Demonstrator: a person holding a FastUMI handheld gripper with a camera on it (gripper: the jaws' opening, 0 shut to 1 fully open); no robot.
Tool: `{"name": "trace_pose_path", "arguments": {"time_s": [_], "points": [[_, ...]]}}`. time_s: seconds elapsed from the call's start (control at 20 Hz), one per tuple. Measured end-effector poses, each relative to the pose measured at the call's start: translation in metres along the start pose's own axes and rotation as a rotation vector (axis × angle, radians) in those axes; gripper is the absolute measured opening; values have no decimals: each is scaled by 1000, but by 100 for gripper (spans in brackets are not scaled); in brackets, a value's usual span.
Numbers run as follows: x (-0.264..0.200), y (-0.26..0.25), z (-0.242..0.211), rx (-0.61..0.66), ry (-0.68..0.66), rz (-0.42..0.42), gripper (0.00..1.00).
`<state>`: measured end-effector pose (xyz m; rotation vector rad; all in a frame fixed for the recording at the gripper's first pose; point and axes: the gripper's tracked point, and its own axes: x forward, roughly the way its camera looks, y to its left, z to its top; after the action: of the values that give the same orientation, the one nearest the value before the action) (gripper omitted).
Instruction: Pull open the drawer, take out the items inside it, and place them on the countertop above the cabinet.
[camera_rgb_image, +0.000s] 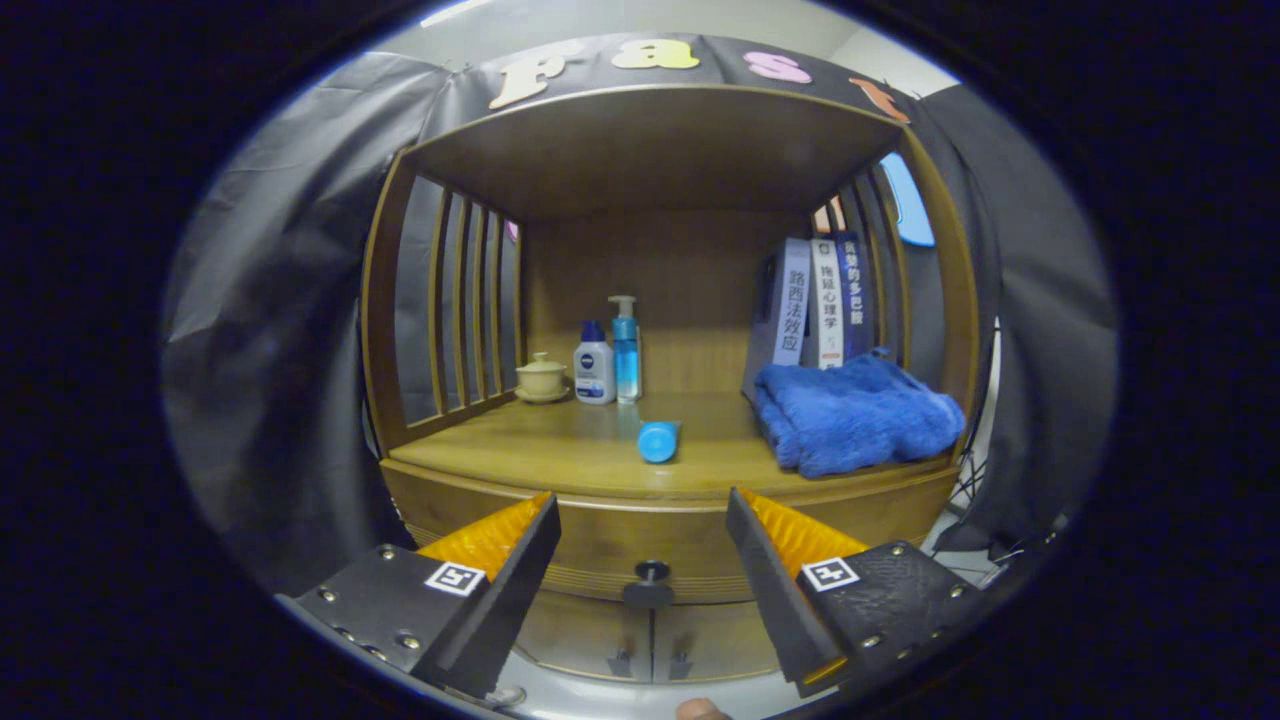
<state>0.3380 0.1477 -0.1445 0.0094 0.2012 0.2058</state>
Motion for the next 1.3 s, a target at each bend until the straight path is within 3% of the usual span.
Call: {"name": "trace_pose_path", "arguments": {"time_s": [0.3,0.75,1.05,1.3], "points": [[-40,-87,38,10,-74,-12,99],[-102,-230,59,67,-159,-70,99],[-139,-269,45,52,-220,-56,99],[-156,-279,8,73,-163,-54,99]]}}
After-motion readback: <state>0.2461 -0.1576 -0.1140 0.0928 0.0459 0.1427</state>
